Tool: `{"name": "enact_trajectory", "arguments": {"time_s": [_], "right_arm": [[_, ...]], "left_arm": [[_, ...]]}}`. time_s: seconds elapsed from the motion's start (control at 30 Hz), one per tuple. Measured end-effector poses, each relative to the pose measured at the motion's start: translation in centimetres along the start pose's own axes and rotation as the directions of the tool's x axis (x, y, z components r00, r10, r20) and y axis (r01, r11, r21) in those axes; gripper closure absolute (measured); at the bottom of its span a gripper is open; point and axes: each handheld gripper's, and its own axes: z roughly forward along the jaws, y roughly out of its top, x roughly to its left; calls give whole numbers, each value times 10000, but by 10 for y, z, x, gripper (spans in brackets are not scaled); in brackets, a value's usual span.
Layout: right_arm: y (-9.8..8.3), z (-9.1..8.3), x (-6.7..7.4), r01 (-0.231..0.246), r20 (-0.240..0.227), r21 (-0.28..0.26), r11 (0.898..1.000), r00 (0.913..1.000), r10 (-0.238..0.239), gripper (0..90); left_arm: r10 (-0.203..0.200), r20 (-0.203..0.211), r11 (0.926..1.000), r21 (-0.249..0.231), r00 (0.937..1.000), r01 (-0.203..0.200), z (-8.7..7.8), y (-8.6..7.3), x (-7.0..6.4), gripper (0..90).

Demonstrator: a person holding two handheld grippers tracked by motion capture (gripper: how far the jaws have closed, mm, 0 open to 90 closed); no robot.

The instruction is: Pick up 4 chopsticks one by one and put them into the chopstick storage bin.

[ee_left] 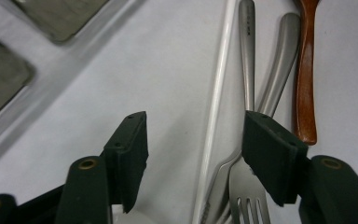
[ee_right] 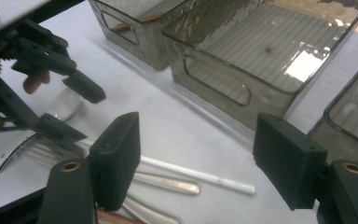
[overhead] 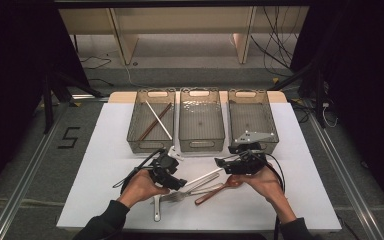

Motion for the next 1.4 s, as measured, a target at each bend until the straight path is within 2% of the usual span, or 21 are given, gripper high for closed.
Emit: {"name": "enact_trajectory", "arguments": {"time_s": [0.2,0.47,0.87,1.1,1.17,1.4], "right_arm": [[-9,-6,0,-72,-43,-30,10000,10000,72,321],[-15,-10,-1,-141,-45,2,9999,9999,141,320],[-18,-12,-5,-222,20,19,9998,9998,222,321],[-18,-13,-6,-285,43,-6,9996,9996,285,322],[-18,-13,-6,-293,51,0,9996,9996,293,323],[-18,-13,-7,-320,57,-2,9995,9995,320,325]], "left_arm": [[465,-39,9960,763,9989,-461,15,9,-5,493],[793,-15,9877,1356,9969,-784,26,20,-10,597],[873,238,9806,1739,9959,-901,39,28,-12,700],[969,171,9792,1777,9952,-984,41,29,-15,770],[1120,149,9769,1815,9936,-1129,41,30,-16,784],[1273,126,9758,1775,9918,-1275,41,29,-18,827]]}}
